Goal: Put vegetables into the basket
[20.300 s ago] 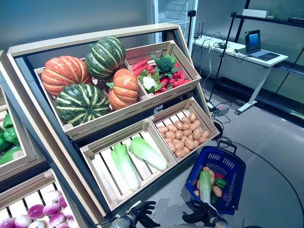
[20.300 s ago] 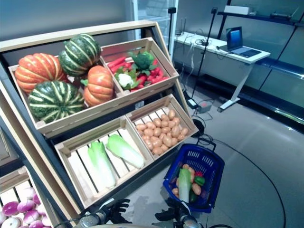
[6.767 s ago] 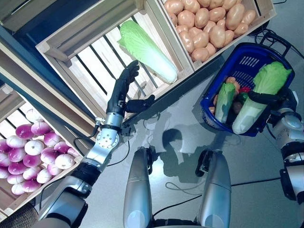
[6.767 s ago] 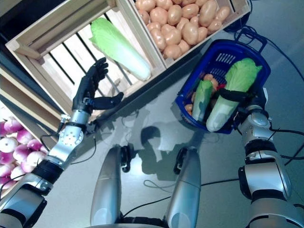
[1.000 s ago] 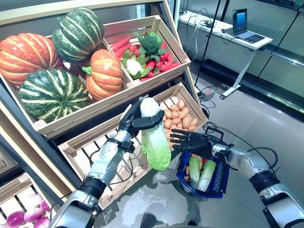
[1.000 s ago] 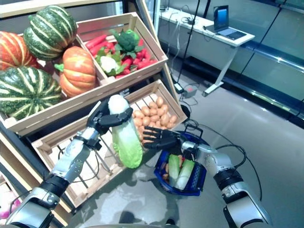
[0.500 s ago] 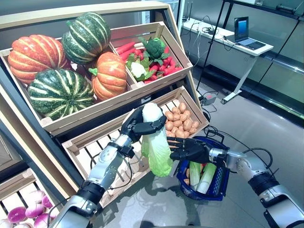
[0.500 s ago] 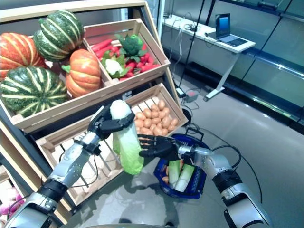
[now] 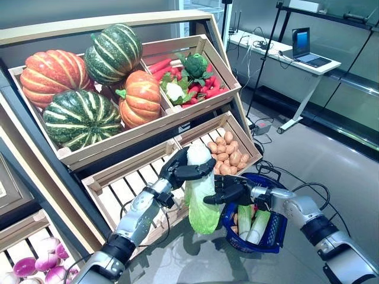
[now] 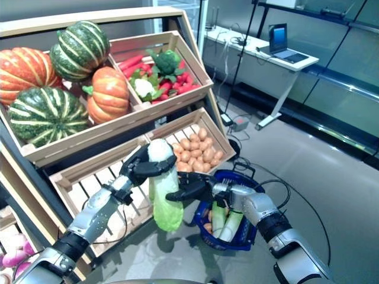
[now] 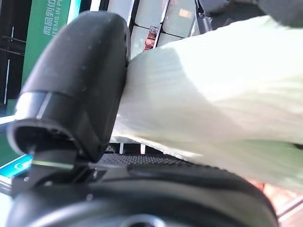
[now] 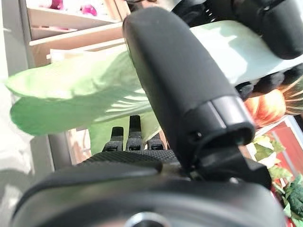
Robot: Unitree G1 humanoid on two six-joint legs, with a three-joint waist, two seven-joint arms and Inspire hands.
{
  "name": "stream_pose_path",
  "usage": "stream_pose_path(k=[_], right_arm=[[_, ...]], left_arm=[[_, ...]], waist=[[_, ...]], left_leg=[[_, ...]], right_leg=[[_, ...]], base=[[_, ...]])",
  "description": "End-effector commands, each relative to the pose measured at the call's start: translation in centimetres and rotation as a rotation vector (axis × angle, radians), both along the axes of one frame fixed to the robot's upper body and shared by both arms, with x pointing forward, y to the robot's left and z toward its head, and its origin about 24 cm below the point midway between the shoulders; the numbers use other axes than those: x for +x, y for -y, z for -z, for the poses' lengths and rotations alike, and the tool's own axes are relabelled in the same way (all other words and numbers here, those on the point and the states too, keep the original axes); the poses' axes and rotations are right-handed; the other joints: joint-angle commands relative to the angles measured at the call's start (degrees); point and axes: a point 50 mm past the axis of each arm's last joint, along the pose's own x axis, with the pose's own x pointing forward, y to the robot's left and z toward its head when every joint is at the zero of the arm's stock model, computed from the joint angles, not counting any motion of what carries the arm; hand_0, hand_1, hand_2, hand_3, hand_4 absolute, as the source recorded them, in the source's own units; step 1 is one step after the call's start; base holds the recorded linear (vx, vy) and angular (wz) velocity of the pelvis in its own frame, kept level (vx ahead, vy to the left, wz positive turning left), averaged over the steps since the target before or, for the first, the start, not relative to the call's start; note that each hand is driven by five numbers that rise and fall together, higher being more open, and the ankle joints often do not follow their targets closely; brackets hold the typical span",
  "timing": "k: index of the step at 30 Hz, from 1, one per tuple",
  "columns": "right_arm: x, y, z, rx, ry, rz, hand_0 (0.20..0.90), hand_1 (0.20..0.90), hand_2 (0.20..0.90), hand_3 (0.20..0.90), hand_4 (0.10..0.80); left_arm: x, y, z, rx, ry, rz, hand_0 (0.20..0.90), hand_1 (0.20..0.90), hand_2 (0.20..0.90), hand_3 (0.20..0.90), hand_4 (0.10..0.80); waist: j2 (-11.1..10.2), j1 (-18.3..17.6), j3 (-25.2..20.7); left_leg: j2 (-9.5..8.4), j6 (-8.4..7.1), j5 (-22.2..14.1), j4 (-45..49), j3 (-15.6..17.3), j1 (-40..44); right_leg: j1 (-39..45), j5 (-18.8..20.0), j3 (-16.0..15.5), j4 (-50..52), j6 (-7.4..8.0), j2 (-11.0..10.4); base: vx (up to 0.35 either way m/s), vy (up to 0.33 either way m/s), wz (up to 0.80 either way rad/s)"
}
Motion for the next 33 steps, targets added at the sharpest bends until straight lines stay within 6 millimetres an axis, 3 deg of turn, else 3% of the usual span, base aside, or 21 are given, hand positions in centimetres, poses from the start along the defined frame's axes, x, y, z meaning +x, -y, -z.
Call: stream_pose_path(k=[1,7,15,16,17,18,24,33], right_arm=[[4.1,-3.5,-5.8,0.023,0.321,0.086,0.900,0.900,0.900,0.900,0.800],[5.1,-4.6,-5.9,-0.100,0.372,0.159,0.900,0.900,0.900,0.900,0.800],[5.5,-5.5,-4.4,-0.015,0.227,0.180,0.900,0.900,0.900,0.900,0.800],[5.5,-5.6,-4.3,0.010,0.218,0.189,0.684,0.684,0.684,0.684,0.656],[5.5,-5.6,-4.3,0.032,0.212,0.192,0.526,0.526,0.526,0.526,0.551],[5.5,-5.7,-4.4,0.071,0.200,0.195,0.300,0.300,0.300,0.300,0.400],[5.0,-6.1,-4.7,0.259,0.150,0.206,0.300,0.300,0.300,0.300,0.400],[4.7,-5.3,-4.2,0.313,0.129,0.239,0.300,0.300,0.300,0.300,0.400]], left_arm=[[0.6,5.0,-6.2,-0.266,0.237,0.169,0.300,0.300,0.300,0.300,0.400],[0.3,6.1,-7.3,-0.377,0.253,0.157,0.300,0.300,0.300,0.300,0.400],[0.1,7.8,-9.6,-0.479,0.285,0.244,0.300,0.300,0.300,0.300,0.400],[0.0,7.9,-9.9,-0.485,0.290,0.253,0.300,0.300,0.300,0.300,0.400],[0.0,8.0,-10.0,-0.485,0.294,0.257,0.300,0.300,0.300,0.300,0.400],[0.0,8.0,-10.0,-0.485,0.297,0.263,0.300,0.300,0.300,0.300,0.400],[-0.1,7.8,-10.0,-0.488,0.287,0.263,0.300,0.300,0.300,0.300,0.400],[-0.1,7.3,-9.8,-0.504,0.277,0.267,0.300,0.300,0.300,0.300,0.400]], waist=[[-0.70,1.01,-2.09],[-0.63,1.57,-1.69],[-0.55,2.64,-1.72],[-0.49,2.76,-1.74],[-0.44,2.81,-1.75],[-0.39,2.86,-1.75],[-0.13,2.85,-1.87],[0.02,2.60,-2.26]], left_leg=[[-1.72,1.65,-1.37,-0.11,-1.59,-2.30],[-1.82,1.69,-1.50,-0.11,-1.87,-2.33],[-1.84,1.62,-1.53,-0.11,-2.46,-2.43],[-1.82,1.58,-1.55,-0.11,-2.55,-2.38],[-1.81,1.56,-1.57,-0.11,-2.60,-2.34],[-1.81,1.55,-1.59,-0.11,-2.63,-2.29],[-1.88,1.47,-1.80,-0.11,-2.85,-2.23],[-1.83,1.49,-2.00,-0.11,-2.72,-1.83]], right_leg=[[1.40,-1.40,1.41,0.49,-2.46,0.58],[1.47,-1.41,1.46,0.47,-2.57,0.47],[1.89,-1.47,1.07,0.26,-2.83,0.43],[1.98,-1.47,1.02,0.23,-2.84,0.41],[2.04,-1.48,1.01,0.23,-2.84,0.41],[2.12,-1.49,0.99,0.20,-2.86,0.42],[2.22,-1.59,1.06,0.07,-2.91,0.45],[2.29,-1.52,1.28,0.04,-2.87,0.46]], base=[[0.000,0.000,0.00],[-0.008,-0.003,0.02],[-0.005,-0.001,0.02],[0.001,0.003,0.07],[0.002,0.004,0.06],[0.001,0.004,0.05],[-0.006,0.006,0.06],[0.003,0.002,0.02]])
